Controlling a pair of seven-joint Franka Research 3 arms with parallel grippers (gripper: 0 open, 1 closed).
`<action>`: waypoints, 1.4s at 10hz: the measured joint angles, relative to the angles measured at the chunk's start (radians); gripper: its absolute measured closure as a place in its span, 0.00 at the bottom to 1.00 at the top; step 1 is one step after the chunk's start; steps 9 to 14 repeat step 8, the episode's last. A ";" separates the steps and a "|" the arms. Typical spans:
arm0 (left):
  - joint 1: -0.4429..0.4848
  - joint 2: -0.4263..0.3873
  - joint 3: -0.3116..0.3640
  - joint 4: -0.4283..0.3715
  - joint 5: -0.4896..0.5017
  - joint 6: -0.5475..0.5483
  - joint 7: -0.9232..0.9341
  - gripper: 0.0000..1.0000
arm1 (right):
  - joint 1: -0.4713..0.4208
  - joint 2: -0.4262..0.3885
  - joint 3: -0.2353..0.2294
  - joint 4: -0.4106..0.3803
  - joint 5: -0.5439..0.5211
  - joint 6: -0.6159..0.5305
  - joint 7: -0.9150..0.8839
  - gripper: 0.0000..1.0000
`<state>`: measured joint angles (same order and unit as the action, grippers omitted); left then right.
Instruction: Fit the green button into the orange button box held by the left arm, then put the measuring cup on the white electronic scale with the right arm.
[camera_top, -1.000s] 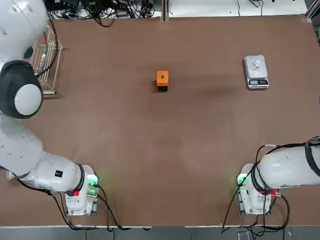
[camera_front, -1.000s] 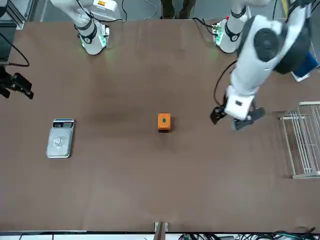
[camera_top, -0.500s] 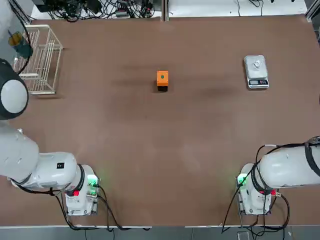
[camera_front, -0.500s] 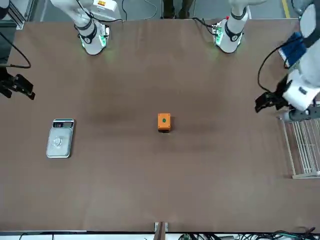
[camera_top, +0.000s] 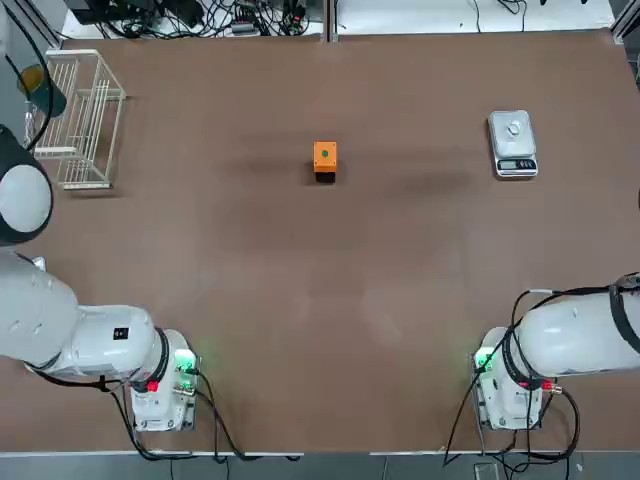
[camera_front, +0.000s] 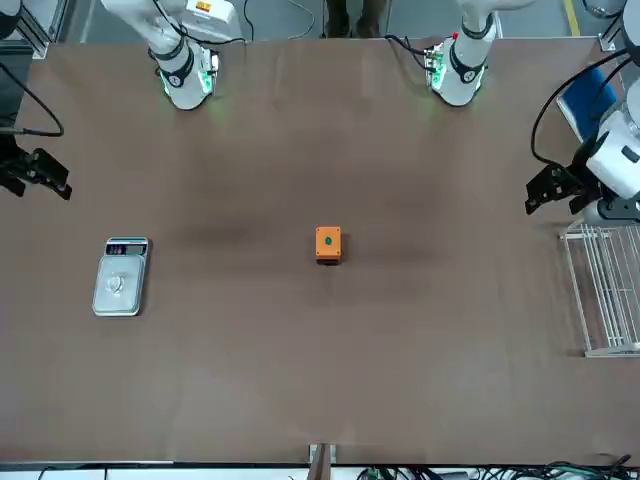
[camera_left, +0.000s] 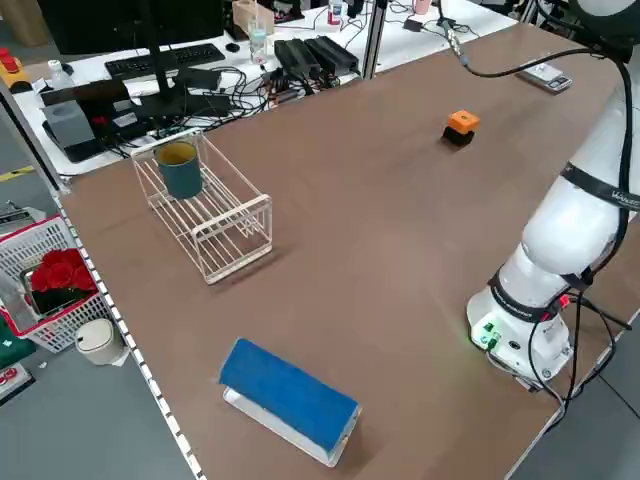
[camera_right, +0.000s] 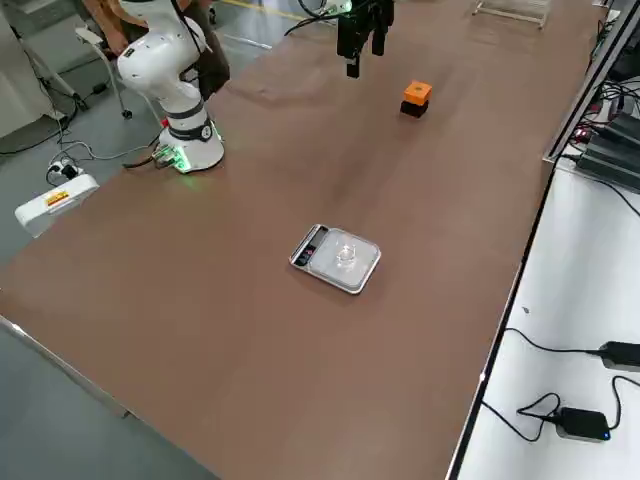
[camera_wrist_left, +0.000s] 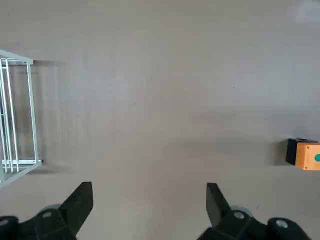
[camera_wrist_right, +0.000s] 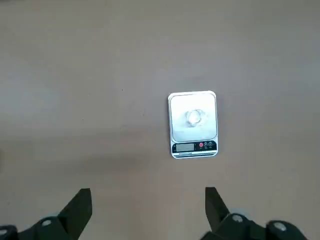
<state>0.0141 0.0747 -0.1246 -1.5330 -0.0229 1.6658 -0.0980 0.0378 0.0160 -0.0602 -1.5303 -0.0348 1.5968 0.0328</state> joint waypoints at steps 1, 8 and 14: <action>0.000 0.000 0.000 0.001 0.000 0.000 0.000 0.00 | 0.001 0.000 0.000 0.000 0.000 0.000 0.000 0.00; 0.001 0.001 0.001 0.009 0.000 -0.026 0.000 0.00 | 0.010 0.000 0.002 0.000 0.001 0.000 0.001 0.00; 0.001 0.001 0.001 0.009 0.000 -0.026 0.000 0.00 | 0.010 0.000 0.002 0.000 0.001 0.000 0.001 0.00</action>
